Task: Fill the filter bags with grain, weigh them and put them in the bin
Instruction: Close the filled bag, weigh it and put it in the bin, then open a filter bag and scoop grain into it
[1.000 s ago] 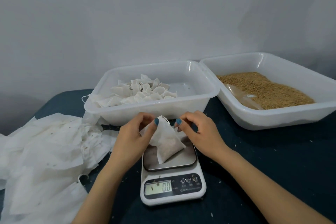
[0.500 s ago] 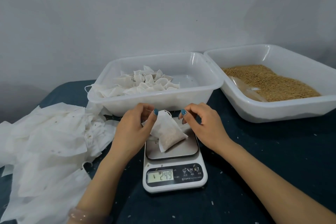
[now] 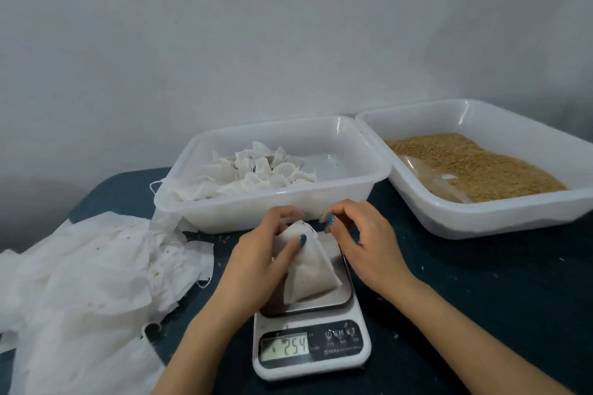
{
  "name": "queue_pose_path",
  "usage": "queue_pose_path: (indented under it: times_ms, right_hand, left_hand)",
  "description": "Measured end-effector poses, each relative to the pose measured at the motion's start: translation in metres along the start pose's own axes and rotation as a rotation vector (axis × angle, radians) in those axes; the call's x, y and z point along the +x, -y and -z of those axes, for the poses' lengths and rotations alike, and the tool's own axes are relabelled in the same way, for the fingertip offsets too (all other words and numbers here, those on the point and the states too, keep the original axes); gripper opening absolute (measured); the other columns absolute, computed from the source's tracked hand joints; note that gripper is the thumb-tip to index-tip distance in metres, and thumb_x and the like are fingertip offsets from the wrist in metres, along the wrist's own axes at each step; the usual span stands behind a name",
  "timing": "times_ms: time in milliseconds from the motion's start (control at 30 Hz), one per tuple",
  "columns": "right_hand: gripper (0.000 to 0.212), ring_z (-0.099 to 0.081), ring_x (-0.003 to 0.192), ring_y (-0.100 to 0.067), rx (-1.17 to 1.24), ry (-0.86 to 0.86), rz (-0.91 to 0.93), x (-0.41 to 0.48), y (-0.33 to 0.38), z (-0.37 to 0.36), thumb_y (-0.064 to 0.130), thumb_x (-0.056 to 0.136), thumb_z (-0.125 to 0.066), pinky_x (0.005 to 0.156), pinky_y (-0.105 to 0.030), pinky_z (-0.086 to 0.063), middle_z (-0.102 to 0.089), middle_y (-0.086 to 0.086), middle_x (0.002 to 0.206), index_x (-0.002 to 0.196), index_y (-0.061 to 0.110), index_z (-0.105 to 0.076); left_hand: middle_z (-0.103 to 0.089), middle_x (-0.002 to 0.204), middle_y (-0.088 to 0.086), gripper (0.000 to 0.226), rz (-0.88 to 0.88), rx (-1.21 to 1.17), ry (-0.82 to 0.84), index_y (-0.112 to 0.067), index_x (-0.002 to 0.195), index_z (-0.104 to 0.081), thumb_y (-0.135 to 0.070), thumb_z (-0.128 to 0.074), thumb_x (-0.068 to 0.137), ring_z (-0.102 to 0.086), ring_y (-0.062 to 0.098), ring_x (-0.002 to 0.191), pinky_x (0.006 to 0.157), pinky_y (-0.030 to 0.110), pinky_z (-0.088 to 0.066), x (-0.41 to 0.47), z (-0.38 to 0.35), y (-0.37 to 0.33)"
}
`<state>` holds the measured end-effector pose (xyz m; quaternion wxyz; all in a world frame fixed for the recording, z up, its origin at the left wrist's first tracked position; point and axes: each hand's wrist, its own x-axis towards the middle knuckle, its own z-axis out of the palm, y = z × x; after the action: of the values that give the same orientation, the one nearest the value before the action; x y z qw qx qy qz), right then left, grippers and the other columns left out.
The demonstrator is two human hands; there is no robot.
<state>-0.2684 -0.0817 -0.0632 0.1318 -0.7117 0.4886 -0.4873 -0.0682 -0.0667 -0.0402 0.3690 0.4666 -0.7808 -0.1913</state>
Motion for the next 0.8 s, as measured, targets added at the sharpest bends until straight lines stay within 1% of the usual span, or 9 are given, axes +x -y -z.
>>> queue_pose_path:
  times_ms: [33, 100, 200, 267, 333, 467, 567, 667, 800]
  right_hand:
    - [0.009, -0.056, 0.087, -0.005, 0.008, -0.031, -0.006, 0.001, 0.000, 0.001, 0.032, 0.093, -0.053, 0.073, -0.020, -0.044, -0.061, 0.018, 0.088, 0.094, 0.031, -0.062]
    - [0.008, -0.056, 0.087, -0.004, 0.026, -0.072, -0.029, 0.004, 0.000, 0.001, 0.024, 0.094, -0.058, 0.072, -0.016, -0.044, -0.060, 0.020, 0.091, 0.097, 0.031, -0.060]
    - [0.013, -0.056, 0.086, -0.005, 0.025, -0.093, -0.069, 0.006, -0.001, 0.001, 0.020, 0.094, -0.060, 0.070, -0.013, -0.041, -0.058, 0.019, 0.091, 0.097, 0.032, -0.058]
    - [0.012, -0.055, 0.085, -0.005, 0.026, -0.095, -0.090, 0.005, -0.001, 0.001, 0.021, 0.093, -0.060, 0.068, -0.014, -0.040, -0.057, 0.018, 0.090, 0.095, 0.032, -0.056]
    - [0.012, -0.054, 0.085, -0.004, 0.023, -0.084, -0.095, 0.005, 0.000, 0.000, 0.021, 0.091, -0.060, 0.068, -0.015, -0.040, -0.056, 0.018, 0.089, 0.093, 0.032, -0.055]
    - [0.017, -0.053, 0.087, -0.003, -0.019, -0.044, -0.068, 0.004, 0.002, 0.001, 0.021, 0.088, -0.061, 0.069, -0.015, -0.043, -0.053, 0.019, 0.088, 0.092, 0.035, -0.052]
    - [0.016, -0.052, 0.088, -0.002, -0.060, -0.012, -0.039, 0.003, 0.003, 0.001, 0.021, 0.087, -0.061, 0.071, -0.018, -0.045, -0.052, 0.020, 0.087, 0.092, 0.034, -0.052]
    - [0.017, -0.051, 0.088, -0.003, -0.064, 0.002, -0.005, 0.002, 0.005, 0.000, 0.019, 0.086, -0.061, 0.072, -0.020, -0.045, -0.052, 0.020, 0.087, 0.092, 0.033, -0.053]
    - [0.017, -0.051, 0.088, -0.004, -0.073, 0.005, 0.021, 0.000, 0.005, 0.000, 0.018, 0.085, -0.062, 0.071, -0.020, -0.045, -0.052, 0.018, 0.087, 0.091, 0.031, -0.053]
  left_hand:
    - [-0.067, 0.102, -0.025, 0.026, -0.063, -0.004, 0.002, -0.047, 0.117, -0.050, -0.030, -0.058, 0.098, -0.062, -0.009, 0.074, 0.065, 0.014, -0.047, 0.002, 0.002, -0.006]
    - [-0.066, 0.102, -0.027, 0.024, -0.166, -0.008, -0.017, -0.043, 0.117, -0.052, -0.029, -0.056, 0.098, -0.062, -0.009, 0.078, 0.065, 0.010, -0.045, 0.008, 0.007, -0.015]
    - [-0.065, 0.091, -0.016, 0.023, -0.252, 0.041, -0.088, -0.043, 0.115, -0.051, -0.029, -0.055, 0.098, -0.062, 0.007, 0.077, 0.063, 0.012, -0.044, 0.026, 0.020, -0.027]
    - [-0.064, 0.084, -0.010, 0.026, -0.251, 0.053, -0.155, -0.038, 0.116, -0.052, -0.022, -0.060, 0.098, -0.062, 0.003, 0.080, 0.064, 0.009, -0.043, 0.047, 0.029, -0.031]
    - [-0.065, 0.084, -0.012, 0.027, -0.224, 0.060, -0.216, -0.030, 0.116, -0.055, -0.015, -0.063, 0.096, -0.062, -0.002, 0.082, 0.066, 0.006, -0.041, 0.074, 0.037, -0.036]
    - [-0.071, 0.093, -0.012, 0.023, -0.172, 0.050, -0.225, -0.027, 0.112, -0.061, -0.010, -0.059, 0.097, -0.065, 0.001, 0.085, 0.072, 0.019, -0.050, 0.132, 0.043, -0.045]
    - [-0.071, 0.096, -0.014, 0.023, -0.188, 0.105, -0.183, -0.024, 0.110, -0.064, -0.007, -0.058, 0.095, -0.067, 0.005, 0.096, 0.085, 0.029, -0.053, 0.163, 0.033, -0.047]
    - [-0.074, 0.105, -0.006, 0.023, -0.148, 0.247, -0.117, -0.020, 0.109, -0.068, -0.006, -0.057, 0.094, -0.068, 0.013, 0.103, 0.090, 0.035, -0.052, 0.180, 0.016, -0.037]
    - [-0.075, 0.106, 0.002, 0.026, -0.119, 0.357, 0.181, -0.013, 0.110, -0.073, 0.001, -0.062, 0.091, -0.069, 0.015, 0.102, 0.095, 0.028, -0.050, 0.176, -0.011, -0.012]
